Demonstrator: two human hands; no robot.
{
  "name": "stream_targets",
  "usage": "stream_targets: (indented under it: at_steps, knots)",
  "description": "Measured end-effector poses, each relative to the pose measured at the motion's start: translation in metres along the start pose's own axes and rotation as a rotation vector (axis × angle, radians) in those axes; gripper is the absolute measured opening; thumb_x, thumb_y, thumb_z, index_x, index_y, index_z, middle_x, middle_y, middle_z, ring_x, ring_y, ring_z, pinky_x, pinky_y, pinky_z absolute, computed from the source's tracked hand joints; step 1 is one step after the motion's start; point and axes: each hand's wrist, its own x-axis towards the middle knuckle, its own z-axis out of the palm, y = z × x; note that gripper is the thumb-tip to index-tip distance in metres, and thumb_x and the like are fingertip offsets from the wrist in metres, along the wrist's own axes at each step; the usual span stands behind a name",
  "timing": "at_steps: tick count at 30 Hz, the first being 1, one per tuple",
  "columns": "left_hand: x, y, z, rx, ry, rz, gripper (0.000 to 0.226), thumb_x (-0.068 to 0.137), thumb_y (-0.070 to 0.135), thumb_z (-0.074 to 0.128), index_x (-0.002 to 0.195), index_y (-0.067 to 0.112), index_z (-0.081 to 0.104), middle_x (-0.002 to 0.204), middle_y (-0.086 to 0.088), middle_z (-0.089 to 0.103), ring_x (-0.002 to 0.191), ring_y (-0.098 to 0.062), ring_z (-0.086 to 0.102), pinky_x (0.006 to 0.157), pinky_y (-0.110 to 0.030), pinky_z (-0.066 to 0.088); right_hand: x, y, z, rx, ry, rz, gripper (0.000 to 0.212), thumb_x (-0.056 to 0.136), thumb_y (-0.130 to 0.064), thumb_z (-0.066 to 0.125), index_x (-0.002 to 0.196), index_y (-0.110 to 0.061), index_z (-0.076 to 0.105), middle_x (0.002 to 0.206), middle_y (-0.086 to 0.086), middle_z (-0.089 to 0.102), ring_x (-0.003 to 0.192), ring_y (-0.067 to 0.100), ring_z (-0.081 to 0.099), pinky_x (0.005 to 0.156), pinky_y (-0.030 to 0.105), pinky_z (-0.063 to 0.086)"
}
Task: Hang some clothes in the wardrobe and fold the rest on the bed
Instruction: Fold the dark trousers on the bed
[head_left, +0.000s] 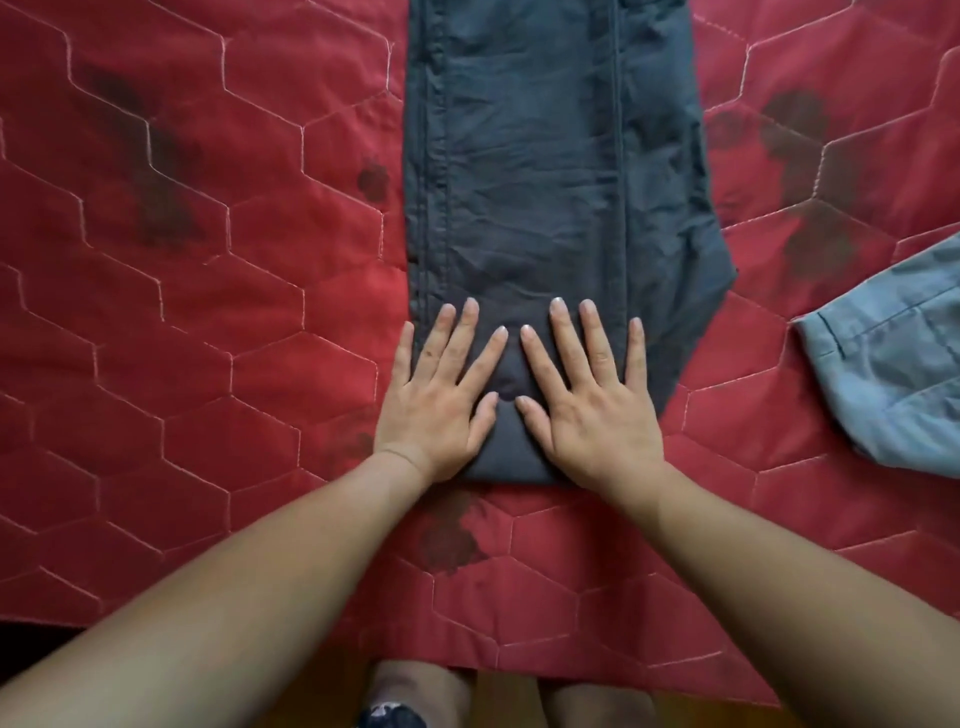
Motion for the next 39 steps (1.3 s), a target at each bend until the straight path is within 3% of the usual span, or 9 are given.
stream_targets:
  at_steps: [6, 13, 19, 21, 23, 28, 32, 35, 39]
  knots:
    - [-0.016, 0.016, -0.024, -0.106, -0.082, -0.115, 0.071, 0.097, 0.051, 0.038, 0.161, 0.032, 0.013, 0.169, -0.009, -0.005, 0.156, -0.027, -0.006, 0.12, -0.065, 0.005, -0.02, -0.007, -0.016, 0.049, -0.023, 0.101, 0.076, 0.1, -0.061, 0.035, 0.162, -0.02, 0.015, 0.168, 0.018, -0.001, 0.156, 0.035, 0.001, 0.119, 0.069, 0.001]
    - [-0.041, 0.018, -0.012, 0.059, -0.168, -0.001, 0.073, 0.094, 0.061, 0.036, 0.159, 0.034, 0.019, 0.168, -0.018, 0.001, 0.155, -0.037, 0.003, 0.117, -0.069, 0.011, -0.054, -0.006, -0.033, 0.077, -0.194, 0.024, 0.079, 0.097, -0.061, 0.045, 0.161, -0.02, 0.022, 0.169, 0.017, 0.003, 0.156, 0.032, 0.002, 0.118, 0.068, 0.012]
    - [-0.001, 0.016, -0.054, -0.094, -0.075, -0.125, 0.064, 0.095, 0.046, 0.051, 0.154, 0.026, 0.036, 0.166, -0.017, 0.016, 0.154, -0.031, 0.015, 0.118, -0.063, 0.021, -0.01, 0.032, -0.089, 0.728, 0.094, 0.896, 0.062, 0.089, -0.03, 0.072, 0.14, -0.005, 0.046, 0.129, 0.018, 0.049, 0.122, 0.035, 0.047, 0.102, 0.039, 0.038]
    - [0.032, 0.015, -0.068, -0.12, -0.074, -0.15, 0.068, 0.095, 0.04, 0.059, 0.156, 0.025, 0.034, 0.166, -0.017, 0.013, 0.155, -0.031, 0.011, 0.12, -0.06, 0.017, 0.011, 0.054, -0.098, 0.868, -0.003, 1.041, 0.021, 0.093, -0.029, 0.068, 0.103, -0.012, 0.06, 0.093, 0.005, 0.06, 0.097, 0.031, 0.057, 0.078, 0.035, 0.036]
    - [0.069, 0.015, -0.076, -0.138, -0.102, -0.184, 0.072, 0.096, 0.042, 0.056, 0.159, 0.028, 0.024, 0.168, -0.016, 0.003, 0.156, -0.03, 0.002, 0.123, -0.057, 0.011, 0.028, 0.066, -0.106, 0.846, -0.042, 0.977, 0.035, 0.094, -0.031, 0.065, 0.068, -0.016, 0.048, 0.063, -0.003, 0.049, 0.072, 0.025, 0.05, 0.065, 0.039, 0.029]
    - [0.125, 0.016, -0.072, -0.089, -0.222, -0.199, 0.08, 0.098, 0.06, 0.04, 0.159, 0.035, -0.005, 0.165, -0.013, -0.022, 0.152, -0.029, -0.021, 0.121, -0.06, -0.005, 0.064, 0.083, -0.119, 1.393, 0.141, 1.218, 0.029, 0.087, -0.014, 0.072, 0.072, -0.019, 0.048, 0.064, -0.003, 0.047, 0.058, 0.013, 0.043, 0.052, 0.022, 0.037]
    - [0.128, 0.009, -0.06, -0.041, -0.309, -0.183, 0.084, 0.097, 0.068, 0.028, 0.149, 0.04, -0.032, 0.156, -0.011, -0.042, 0.145, -0.027, -0.039, 0.116, -0.06, -0.017, 0.081, 0.113, -0.118, 1.975, 0.283, 1.55, 0.019, 0.086, 0.01, 0.062, 0.096, -0.005, 0.06, 0.091, 0.017, 0.064, 0.083, 0.028, 0.063, 0.084, 0.044, 0.059]
    - [0.132, 0.006, -0.057, -0.06, -0.366, -0.191, 0.086, 0.095, 0.072, 0.026, 0.141, 0.044, -0.042, 0.149, -0.008, -0.052, 0.137, -0.024, -0.049, 0.108, -0.057, -0.028, 0.08, 0.124, -0.113, 1.7, 0.402, 1.58, 0.027, 0.086, 0.014, 0.063, 0.088, -0.013, 0.057, 0.103, 0.02, 0.067, 0.089, 0.029, 0.064, 0.091, 0.046, 0.054]
    - [0.134, 0.006, -0.056, -0.042, -0.385, -0.196, 0.086, 0.094, 0.072, 0.023, 0.138, 0.043, -0.046, 0.147, -0.009, -0.055, 0.134, -0.024, -0.054, 0.105, -0.057, -0.031, 0.072, 0.12, -0.106, 0.675, 0.206, 1.118, 0.019, 0.087, -0.013, 0.062, 0.105, -0.016, 0.064, 0.111, 0.011, 0.06, 0.109, 0.034, 0.057, 0.094, 0.041, 0.043]
